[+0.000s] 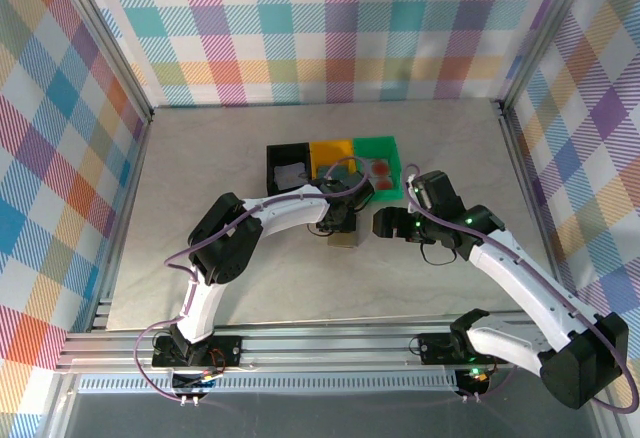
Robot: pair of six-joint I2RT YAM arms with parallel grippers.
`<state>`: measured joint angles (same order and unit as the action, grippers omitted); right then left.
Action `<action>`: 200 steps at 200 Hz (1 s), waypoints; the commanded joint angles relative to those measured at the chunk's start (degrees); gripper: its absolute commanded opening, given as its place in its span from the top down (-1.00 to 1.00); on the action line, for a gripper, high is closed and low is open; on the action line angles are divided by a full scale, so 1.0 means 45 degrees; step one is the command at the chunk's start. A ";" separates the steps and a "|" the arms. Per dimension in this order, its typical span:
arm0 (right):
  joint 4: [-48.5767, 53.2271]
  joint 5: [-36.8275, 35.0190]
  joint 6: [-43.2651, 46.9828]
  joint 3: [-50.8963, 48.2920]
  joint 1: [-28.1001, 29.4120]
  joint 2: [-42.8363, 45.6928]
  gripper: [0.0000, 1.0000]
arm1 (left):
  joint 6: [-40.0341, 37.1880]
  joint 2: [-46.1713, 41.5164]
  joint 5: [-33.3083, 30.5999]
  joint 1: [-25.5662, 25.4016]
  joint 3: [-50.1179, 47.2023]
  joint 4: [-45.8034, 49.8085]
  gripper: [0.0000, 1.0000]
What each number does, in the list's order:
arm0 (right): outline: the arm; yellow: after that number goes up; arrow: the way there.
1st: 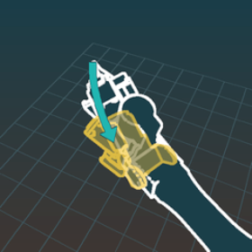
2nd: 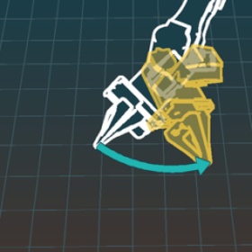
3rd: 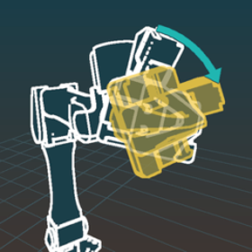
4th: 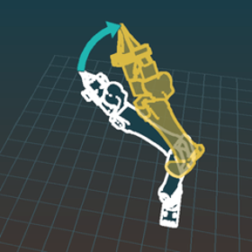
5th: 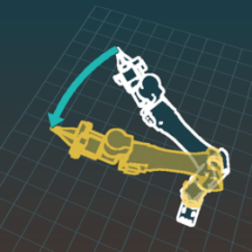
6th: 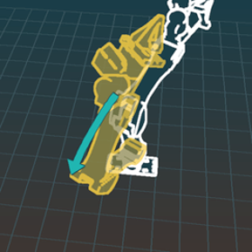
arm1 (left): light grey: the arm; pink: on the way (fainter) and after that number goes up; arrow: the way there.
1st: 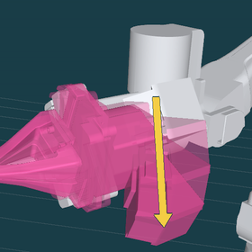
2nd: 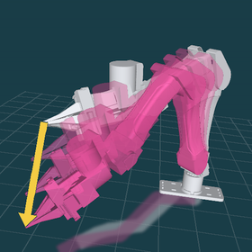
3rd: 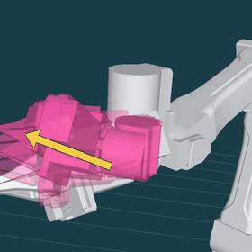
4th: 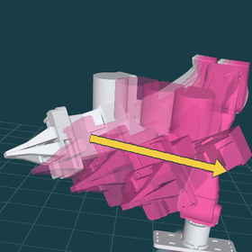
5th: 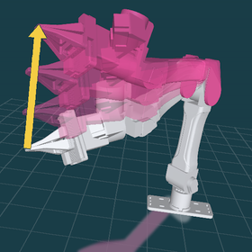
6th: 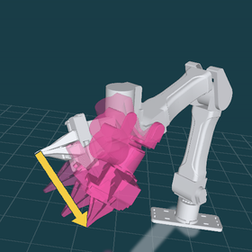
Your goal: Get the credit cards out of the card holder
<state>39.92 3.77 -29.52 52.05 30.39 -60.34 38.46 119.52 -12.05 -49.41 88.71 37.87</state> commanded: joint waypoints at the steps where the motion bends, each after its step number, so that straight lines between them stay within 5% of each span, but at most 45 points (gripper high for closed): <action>1: -0.0160 0.0275 -0.0070 -0.0110 -0.0060 -0.0086 -0.58 | 0.0005 0.0094 0.0008 0.0078 -0.0362 0.0628 0.42; 81: -0.0204 0.0490 -0.0166 -0.0057 -0.0055 -0.0200 -0.57 | -0.0098 -0.0064 0.0011 0.0072 -0.0489 0.0648 0.63; 142: -0.0816 0.1305 -0.0852 -0.0557 -0.0055 -0.0332 -0.57 | -0.0138 -0.0534 0.0100 0.0065 -0.0808 0.0570 1.00; 200: -0.2053 0.2678 -0.1987 -0.1212 -0.0055 -0.1022 -0.55 | 0.0204 -0.1252 0.0348 0.0070 -0.1268 0.0458 1.00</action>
<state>34.37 11.75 -35.11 47.68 30.39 -63.72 38.15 116.49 -12.27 -49.36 84.88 37.39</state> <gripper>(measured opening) 0.778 0.052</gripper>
